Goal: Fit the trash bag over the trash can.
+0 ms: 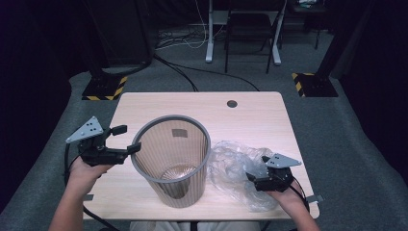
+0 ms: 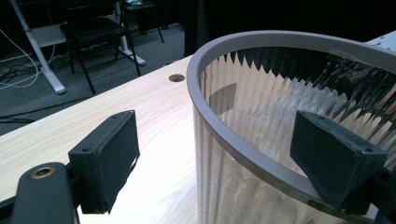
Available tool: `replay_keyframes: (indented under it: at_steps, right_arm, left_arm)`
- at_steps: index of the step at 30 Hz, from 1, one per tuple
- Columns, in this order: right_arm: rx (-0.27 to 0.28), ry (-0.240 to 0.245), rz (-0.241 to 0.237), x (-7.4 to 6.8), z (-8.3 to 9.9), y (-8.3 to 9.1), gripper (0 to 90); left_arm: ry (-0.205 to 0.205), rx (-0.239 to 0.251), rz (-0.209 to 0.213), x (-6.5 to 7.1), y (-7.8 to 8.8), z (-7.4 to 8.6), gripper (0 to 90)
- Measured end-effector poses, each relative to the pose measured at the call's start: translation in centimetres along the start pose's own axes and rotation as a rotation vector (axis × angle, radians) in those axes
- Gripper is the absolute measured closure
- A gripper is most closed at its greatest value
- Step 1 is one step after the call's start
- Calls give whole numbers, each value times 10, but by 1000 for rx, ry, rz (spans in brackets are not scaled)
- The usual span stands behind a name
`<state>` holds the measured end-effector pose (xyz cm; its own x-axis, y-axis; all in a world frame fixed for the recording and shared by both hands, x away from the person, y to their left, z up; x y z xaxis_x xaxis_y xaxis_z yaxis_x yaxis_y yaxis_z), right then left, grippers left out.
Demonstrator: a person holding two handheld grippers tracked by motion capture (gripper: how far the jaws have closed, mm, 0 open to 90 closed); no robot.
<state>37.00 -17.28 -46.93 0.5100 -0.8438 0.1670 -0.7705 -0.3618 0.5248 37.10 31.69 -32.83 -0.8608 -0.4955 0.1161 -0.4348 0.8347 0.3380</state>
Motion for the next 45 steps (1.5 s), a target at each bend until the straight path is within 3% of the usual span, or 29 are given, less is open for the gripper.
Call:
replay_keyframes:
  at_steps: [14, 23, 28, 35, 39, 45]
  right_arm:
    - [-82, 32, 17, -1, 8, -28, 123]
    - [-154, 61, -3, -1, 18, -42, 147]
    - [-176, 64, -20, 2, 21, -44, 260]
    - [-174, 59, -32, 5, 21, -41, 532]
    - [-158, 61, -40, 6, 21, -39, 600]
    - [-136, 10, -67, 10, 21, -33, 628]
  left_arm:
    - [-1, 0, 6, -1, -1, 0, 150]
    - [-9, -11, 9, 0, -2, -1, 150]
    - [-14, -11, 5, 1, -1, -3, 150]
    - [-19, -14, 3, 3, 0, -2, 151]
    - [-21, -10, 2, 3, 1, -4, 151]
    - [-28, -4, 5, 4, 3, -5, 152]
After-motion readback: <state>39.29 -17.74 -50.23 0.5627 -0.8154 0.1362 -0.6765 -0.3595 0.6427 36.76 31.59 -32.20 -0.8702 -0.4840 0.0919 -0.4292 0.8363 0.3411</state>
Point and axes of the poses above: each handheld gripper's, and its own axes: y roughly backward along the jaws, z roughly out of its underside, x roughly to its right, the point moved 2 cm from there along -y, roughly forward along the jaws, and after that the axes turned 13 degrees about z, right-handed, at the moved point
